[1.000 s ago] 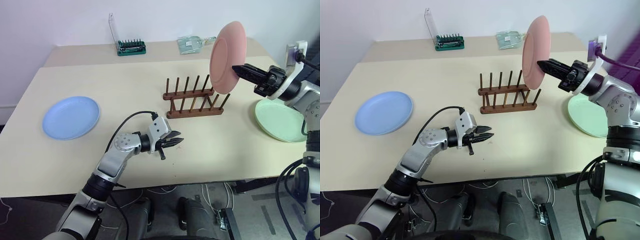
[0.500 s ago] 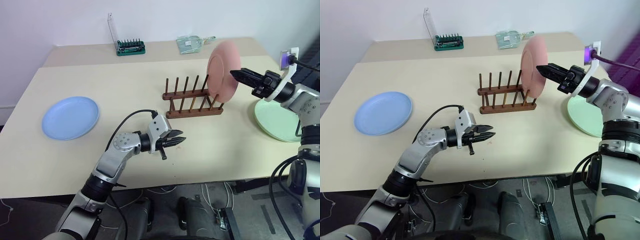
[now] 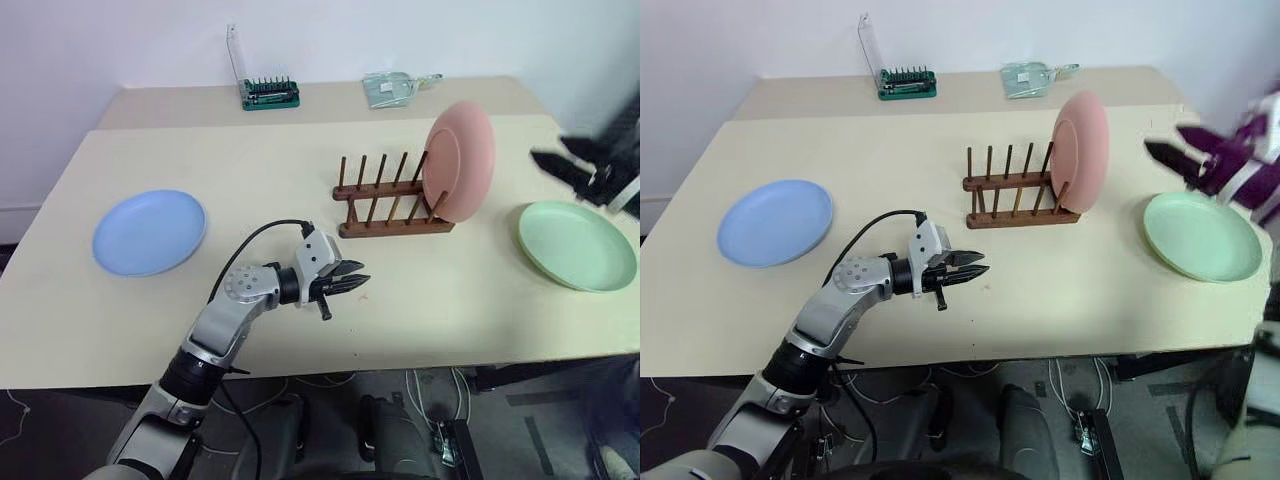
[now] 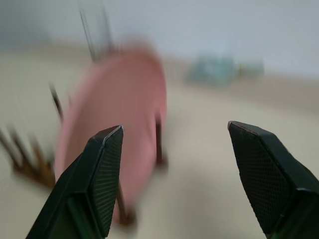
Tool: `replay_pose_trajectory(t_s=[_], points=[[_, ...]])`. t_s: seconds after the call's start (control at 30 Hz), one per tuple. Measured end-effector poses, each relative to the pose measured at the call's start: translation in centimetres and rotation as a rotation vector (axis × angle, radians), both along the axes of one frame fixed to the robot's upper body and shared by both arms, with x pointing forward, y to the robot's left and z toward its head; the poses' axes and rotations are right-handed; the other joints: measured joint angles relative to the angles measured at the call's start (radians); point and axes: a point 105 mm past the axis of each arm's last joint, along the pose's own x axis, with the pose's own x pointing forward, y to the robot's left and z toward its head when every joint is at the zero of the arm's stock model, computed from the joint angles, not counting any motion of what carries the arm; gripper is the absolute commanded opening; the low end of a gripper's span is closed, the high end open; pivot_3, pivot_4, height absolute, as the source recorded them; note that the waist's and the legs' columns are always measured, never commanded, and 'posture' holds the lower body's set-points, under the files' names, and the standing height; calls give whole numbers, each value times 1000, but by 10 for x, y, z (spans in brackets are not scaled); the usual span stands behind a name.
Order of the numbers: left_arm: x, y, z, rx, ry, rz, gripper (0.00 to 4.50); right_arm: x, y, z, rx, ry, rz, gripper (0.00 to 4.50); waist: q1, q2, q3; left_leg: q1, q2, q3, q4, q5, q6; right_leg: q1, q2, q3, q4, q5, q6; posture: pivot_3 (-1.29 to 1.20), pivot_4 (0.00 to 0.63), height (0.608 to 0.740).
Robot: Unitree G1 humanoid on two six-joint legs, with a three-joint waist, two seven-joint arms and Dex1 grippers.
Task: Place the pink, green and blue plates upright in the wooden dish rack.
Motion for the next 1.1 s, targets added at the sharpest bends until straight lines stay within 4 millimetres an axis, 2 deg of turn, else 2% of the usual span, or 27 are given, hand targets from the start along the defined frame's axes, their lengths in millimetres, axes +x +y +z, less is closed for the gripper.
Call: replay_pose_trajectory(t_s=[0.07,0.13,0.27,0.37,0.4,0.53,0.73,0.8,0.83,0.87,0.93,1.0,1.07,1.1], points=[[-2,-2,0,-1,4,-16,1030,-10,-8,-39,-124,137,-43,3407,-4,0,0,1,1,1,1,0,0,0,0,0,0,0,0,0,150,731],[-3,-5,-1,-1,8,-32,1030,-16,-12,-64,-201,215,-73,3407,-8,4,-2,2,1,3,1,0,0,1,0,0,1,0,1,0,150,731],[-5,-11,1,-1,4,-68,1030,-15,-23,-83,-353,256,-143,3407,-12,4,-2,3,2,3,1,0,0,1,0,-1,1,0,1,0,150,731],[-3,-10,0,7,6,-71,1030,-14,-38,-101,-462,298,-204,2529,-7,4,-2,3,2,4,1,0,0,1,0,-1,0,1,-1,0,150,731],[-3,-10,0,10,5,-71,1030,-11,-38,-102,-496,289,-200,2162,-7,4,-2,3,2,5,1,0,0,1,0,-1,0,2,-1,0,150,731],[-2,-9,1,11,0,-70,1030,-10,-42,-106,-513,290,-209,65,1,3,-2,3,2,4,3,0,0,3,0,-1,0,2,0,0,150,731],[-6,-4,-9,18,24,-51,1030,-3,-39,-94,-524,229,-216,65,-3,3,-2,5,2,4,2,0,0,4,0,-1,0,1,2,0,150,731],[-6,-4,-6,15,13,-52,1030,8,-32,-78,-516,155,-226,65,-7,4,-2,5,2,5,2,0,0,3,0,-1,0,2,2,0,150,731],[-6,-4,-6,14,11,-51,1030,20,-25,-58,-490,68,-241,65,-13,6,-1,5,2,6,2,0,0,3,0,0,0,2,2,0,150,731],[-6,-3,-6,15,11,-50,1030,32,-15,-31,-439,-41,-251,65,-24,8,0,4,2,7,2,0,0,2,0,0,0,2,3,0,150,731],[-8,-6,-5,10,11,-57,1030,42,12,48,-319,-308,-233,65,-27,12,1,3,3,7,1,0,0,1,0,0,1,2,3,0,150,731],[-8,-6,-5,9,11,-58,1030,33,40,109,-202,-509,-159,65,-25,10,1,3,4,4,-1,0,0,1,2,-1,1,3,3,0,150,731],[-8,-5,-5,11,10,-55,1030,20,73,147,11,-613,-10,65,-24,8,1,2,4,1,-1,0,0,1,3,-2,0,4,5,0,150,731],[-7,-5,-5,10,10,-54,1030,12,90,155,79,-622,90,65,-21,8,1,2,3,0,-1,0,0,1,2,-2,0,4,5,0,150,731]])
